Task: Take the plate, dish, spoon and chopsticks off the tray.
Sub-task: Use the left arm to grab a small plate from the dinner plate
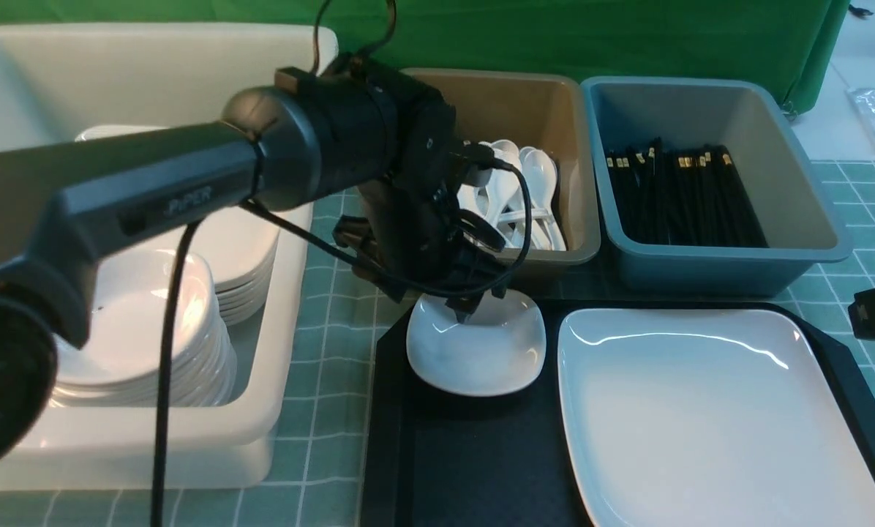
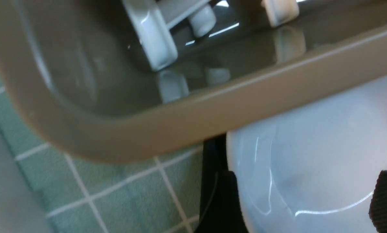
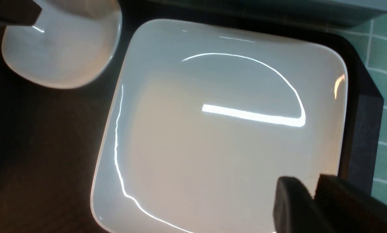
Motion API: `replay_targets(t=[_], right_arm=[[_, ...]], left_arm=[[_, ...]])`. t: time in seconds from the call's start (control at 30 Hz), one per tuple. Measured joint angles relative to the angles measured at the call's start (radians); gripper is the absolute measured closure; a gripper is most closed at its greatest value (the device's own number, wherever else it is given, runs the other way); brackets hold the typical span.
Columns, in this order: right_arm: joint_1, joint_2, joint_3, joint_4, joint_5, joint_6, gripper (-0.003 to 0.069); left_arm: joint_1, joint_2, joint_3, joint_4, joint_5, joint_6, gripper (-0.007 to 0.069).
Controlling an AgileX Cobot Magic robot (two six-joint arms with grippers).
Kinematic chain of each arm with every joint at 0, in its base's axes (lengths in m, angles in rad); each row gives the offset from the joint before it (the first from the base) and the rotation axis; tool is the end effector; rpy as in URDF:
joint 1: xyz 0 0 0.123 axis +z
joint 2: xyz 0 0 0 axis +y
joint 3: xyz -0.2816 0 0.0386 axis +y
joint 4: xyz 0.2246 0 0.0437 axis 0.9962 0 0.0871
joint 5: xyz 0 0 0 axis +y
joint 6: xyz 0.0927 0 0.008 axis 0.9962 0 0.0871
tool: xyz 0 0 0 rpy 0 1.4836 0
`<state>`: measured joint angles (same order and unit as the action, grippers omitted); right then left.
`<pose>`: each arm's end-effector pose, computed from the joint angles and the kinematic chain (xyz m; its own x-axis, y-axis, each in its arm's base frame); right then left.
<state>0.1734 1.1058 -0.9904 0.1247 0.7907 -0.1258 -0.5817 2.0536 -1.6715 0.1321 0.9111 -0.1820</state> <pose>0.1954 0.0426 0.3420 -0.7075 -0.1622 -0.6878 -0.2586 0.9652 0.0383 0.3587 -0.2243 0.2249 -0.8271 0.4242 -0.3686 0.4341 0.8988 0.0603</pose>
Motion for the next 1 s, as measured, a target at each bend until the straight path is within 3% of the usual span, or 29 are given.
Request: replay_targets(t=[0.6,0.7,0.87,1.0], right_arm=[[0.000,0.000,0.000,0.000,-0.008,-0.015,0.0516],[0.000,0.000,0.000,0.000,-0.008,-0.015,0.0516],[0.000,0.000,0.000,0.000,-0.008,-0.015,0.0516],[0.000,0.000,0.000,0.000,-0.008,-0.015,0.0516]], left_arm=[[0.000,0.100,-0.009,0.027,-0.078,0.014,0.0099],[0.002,0.102,-0.010,0.035,-0.076,0.015,0.0200],[0.004,0.105,-0.015,0.025,-0.048,0.012,0.0466],[0.004,0.090,-0.017,0.022,-0.018,0.010,0.0478]])
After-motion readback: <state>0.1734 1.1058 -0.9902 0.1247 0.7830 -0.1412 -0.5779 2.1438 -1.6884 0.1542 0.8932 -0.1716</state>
